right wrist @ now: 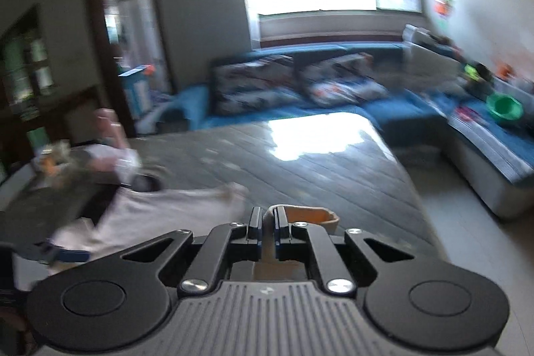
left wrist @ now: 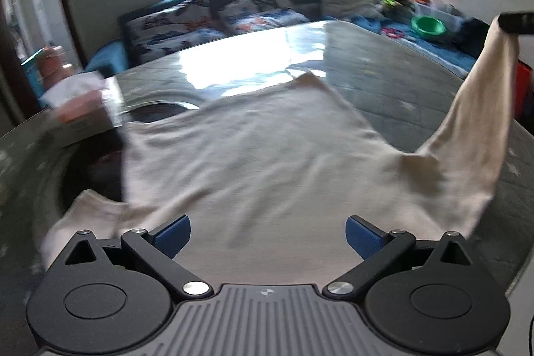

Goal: Fold clothes

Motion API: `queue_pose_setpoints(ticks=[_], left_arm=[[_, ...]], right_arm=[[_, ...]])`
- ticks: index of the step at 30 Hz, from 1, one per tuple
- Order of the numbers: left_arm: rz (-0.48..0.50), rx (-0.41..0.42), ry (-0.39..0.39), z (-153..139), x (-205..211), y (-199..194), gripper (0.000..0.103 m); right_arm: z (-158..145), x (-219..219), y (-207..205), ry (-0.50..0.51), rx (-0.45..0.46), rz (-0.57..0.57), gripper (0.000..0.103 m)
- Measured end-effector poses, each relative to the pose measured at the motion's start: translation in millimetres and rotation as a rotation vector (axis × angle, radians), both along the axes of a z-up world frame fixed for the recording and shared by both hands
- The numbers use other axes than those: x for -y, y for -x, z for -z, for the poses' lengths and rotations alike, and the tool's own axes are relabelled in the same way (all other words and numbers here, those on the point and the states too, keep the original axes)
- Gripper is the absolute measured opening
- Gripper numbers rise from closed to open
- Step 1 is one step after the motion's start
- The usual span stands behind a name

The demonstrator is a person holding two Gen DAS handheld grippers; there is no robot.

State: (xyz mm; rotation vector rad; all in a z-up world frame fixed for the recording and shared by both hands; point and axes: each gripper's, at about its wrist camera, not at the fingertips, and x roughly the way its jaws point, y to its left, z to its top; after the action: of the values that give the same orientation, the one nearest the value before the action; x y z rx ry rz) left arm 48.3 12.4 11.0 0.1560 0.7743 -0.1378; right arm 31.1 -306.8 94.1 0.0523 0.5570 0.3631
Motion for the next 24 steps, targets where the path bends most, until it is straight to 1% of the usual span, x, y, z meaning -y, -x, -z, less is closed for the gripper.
queue_pose_setpoints(ticks=[4,8,12,17,20,23,24], left_arm=[[-0.088,0.018,0.013,-4.6,-36.7,4.9,0.102],[-0.164,0.029,0.036,-7.4,-69.0,14.0,0.102],[-0.215,0.024,0.054,-4.2,-91.2,23.4,0.102],[-0.251,0.017,0.054,0.1,-107.1,31.2,0.102],[-0.266,0.02,0.058,-1.3,-112.7,32.6,0.102],[-0.275,0.024,0.056,-3.2,-115.7,31.5,0.102],[-0.278,0.025,0.055,-3.9,-116.8,31.1,0.102]], right_arm=[[-16.6,-52.2,-6.2,-0.021,0.012,-0.153,0.006],[-16.0,-106.1,-11.2,0.0,-0.002,-0.282,0.006],[7.5,-159.5,-13.6,0.051,-0.054,-0.396,0.006],[47.5,-211.3,-10.0,0.12,-0.142,-0.502,0.006],[68.1,-223.5,-9.3,0.122,-0.205,-0.539,0.006],[84.9,-230.1,-4.6,0.128,-0.24,-0.585,0.012],[89.2,-231.6,-2.8,0.131,-0.247,-0.598,0.012]])
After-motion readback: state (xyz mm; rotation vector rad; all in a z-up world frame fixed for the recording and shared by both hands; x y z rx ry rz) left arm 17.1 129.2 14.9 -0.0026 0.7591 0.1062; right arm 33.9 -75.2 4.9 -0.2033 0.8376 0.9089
